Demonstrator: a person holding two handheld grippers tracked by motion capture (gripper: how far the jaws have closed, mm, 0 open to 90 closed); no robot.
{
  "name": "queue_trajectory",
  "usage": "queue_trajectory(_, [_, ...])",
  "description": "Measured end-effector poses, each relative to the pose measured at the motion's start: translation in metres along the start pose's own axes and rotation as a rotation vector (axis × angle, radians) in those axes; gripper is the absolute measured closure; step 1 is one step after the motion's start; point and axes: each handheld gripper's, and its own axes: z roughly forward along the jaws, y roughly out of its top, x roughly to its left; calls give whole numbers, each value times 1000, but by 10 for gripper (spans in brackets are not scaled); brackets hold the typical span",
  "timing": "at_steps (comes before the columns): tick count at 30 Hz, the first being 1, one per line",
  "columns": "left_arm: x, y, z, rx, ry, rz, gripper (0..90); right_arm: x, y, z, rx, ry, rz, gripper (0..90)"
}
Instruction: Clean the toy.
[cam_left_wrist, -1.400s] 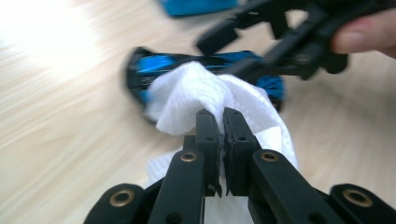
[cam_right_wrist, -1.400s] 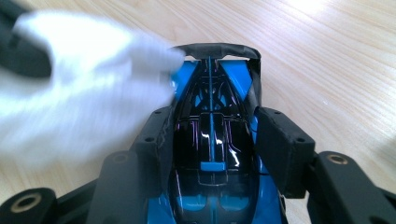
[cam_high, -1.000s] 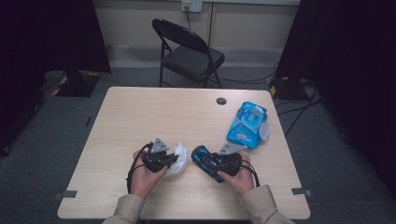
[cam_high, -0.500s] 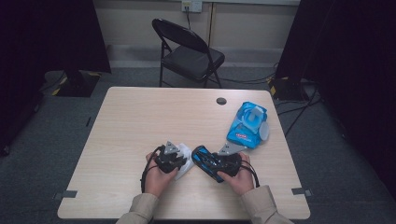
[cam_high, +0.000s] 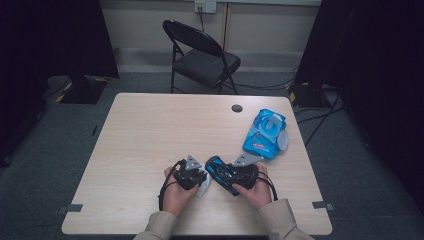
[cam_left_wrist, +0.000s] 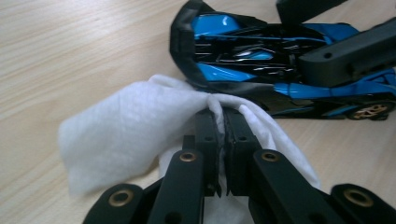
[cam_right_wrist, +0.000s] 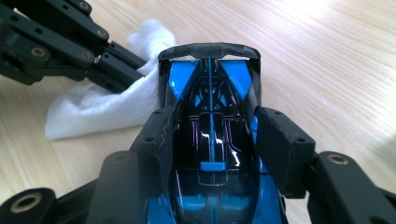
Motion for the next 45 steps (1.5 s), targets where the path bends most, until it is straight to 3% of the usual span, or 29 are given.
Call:
queue_trajectory(12, [-14, 1, 3, 10, -43, 13, 861, 0, 0, 0, 2, -3, 0, 477])
queue_trajectory(18, [-20, 2, 5, 16, -58, 43, 862, 0, 0, 0, 0, -4, 2, 477])
queue_trajectory(20, [-22, 2, 5, 12, -75, 32, 863, 0, 0, 0, 2, -4, 1, 477])
queue_trajectory(32, [-35, 4, 8, 28, -111, 51, 864, 0, 0, 0, 3, -2, 3, 477])
queue_trajectory(45, [-53, 3, 11, 24, -127, 67, 864, 0, 0, 0, 5, -1, 7, 477])
